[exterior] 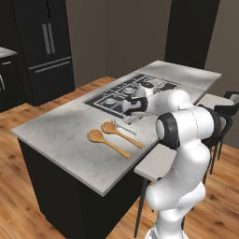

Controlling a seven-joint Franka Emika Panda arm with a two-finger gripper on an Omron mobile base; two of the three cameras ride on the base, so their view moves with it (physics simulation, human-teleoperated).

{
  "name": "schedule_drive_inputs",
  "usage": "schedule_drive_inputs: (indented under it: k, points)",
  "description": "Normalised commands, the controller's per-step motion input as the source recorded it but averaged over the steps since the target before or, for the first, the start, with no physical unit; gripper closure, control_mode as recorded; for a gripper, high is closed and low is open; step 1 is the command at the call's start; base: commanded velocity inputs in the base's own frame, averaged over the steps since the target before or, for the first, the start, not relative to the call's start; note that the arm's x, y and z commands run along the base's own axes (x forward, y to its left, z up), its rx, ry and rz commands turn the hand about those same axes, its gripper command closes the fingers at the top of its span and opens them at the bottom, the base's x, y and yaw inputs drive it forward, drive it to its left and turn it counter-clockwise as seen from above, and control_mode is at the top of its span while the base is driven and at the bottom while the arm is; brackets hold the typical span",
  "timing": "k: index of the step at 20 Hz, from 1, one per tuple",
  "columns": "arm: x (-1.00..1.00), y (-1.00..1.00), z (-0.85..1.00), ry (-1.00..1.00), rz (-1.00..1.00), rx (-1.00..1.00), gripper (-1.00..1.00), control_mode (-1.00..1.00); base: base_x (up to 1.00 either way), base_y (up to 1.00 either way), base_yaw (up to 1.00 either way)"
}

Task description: Pick up the metallic utensils from the counter and place them in the open drawer. Make sure not to pick up any wooden utensils.

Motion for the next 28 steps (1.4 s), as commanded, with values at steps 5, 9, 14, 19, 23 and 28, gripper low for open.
schedule_drive_inputs:
  k: [5,9,14,19,23,28]
  points:
    - [0.71,0.26,-0.31,0.06,0.11,-0.02,-1.0,-1.0,0.0,0.0,0.0]
    - [0.44,0.24,-0.38,0.12,0.06,-0.01,-1.0,-1.0,0.0,0.0,0.0]
    - [0.13,0.13,-0.34,0.08,0.02,0.0,-1.0,-1.0,0.0,0.0,0.0]
    - [0.01,0.08,-0.34,0.05,0.0,-0.01,-1.0,-1.0,0.0,0.0,0.0]
    - [0.0,0.0,-0.32,0.05,0.01,-0.02,-1.0,-1.0,0.0,0.0,0.0]
    - [0.03,0.0,-0.32,0.01,0.01,-0.02,-1.0,-1.0,0.0,0.0,0.0]
